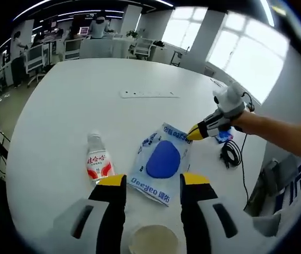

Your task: Arrange the tabletop items into an orderly group along one side of the table until the central work area is clear of visible clutter.

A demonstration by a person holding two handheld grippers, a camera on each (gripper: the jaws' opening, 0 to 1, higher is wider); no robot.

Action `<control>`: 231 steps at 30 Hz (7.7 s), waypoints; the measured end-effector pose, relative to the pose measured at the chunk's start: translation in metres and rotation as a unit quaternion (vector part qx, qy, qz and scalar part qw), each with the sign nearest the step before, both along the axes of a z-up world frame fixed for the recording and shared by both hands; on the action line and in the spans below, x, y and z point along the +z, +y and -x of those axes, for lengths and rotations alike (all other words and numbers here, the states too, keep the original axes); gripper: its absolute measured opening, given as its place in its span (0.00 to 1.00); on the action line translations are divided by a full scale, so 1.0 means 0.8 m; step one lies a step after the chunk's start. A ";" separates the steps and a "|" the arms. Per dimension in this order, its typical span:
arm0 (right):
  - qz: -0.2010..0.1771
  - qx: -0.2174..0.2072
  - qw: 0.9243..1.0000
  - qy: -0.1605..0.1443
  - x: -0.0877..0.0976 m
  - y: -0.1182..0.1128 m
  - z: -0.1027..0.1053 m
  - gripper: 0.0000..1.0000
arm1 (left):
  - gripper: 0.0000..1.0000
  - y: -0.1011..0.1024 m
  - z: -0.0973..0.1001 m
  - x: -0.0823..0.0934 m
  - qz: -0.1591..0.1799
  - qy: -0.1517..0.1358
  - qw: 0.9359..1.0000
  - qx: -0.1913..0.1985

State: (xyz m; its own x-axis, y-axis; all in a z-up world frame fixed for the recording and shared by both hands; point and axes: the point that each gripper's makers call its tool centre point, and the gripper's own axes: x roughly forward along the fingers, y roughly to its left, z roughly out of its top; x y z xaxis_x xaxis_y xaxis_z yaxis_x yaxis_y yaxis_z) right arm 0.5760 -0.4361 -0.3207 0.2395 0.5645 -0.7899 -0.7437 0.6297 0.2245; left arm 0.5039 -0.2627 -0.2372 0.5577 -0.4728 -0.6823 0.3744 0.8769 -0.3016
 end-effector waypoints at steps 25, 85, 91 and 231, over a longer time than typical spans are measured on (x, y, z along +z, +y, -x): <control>-0.021 -0.017 1.000 -0.010 0.002 -0.011 0.008 0.00 | 0.28 -0.020 0.009 -0.067 -0.020 0.168 0.985 0.039; -0.052 -0.061 0.996 -0.040 0.049 -0.035 0.018 0.00 | 0.00 -0.040 0.001 -0.080 -0.030 0.186 0.982 0.035; -0.059 -0.079 0.994 -0.049 0.065 -0.046 0.025 0.00 | 0.00 -0.045 -0.007 -0.055 -0.021 0.162 0.986 0.033; 0.035 -0.221 0.970 -0.090 0.042 -0.165 0.042 0.34 | 0.51 -0.155 -0.082 -0.059 0.032 0.050 0.997 -0.048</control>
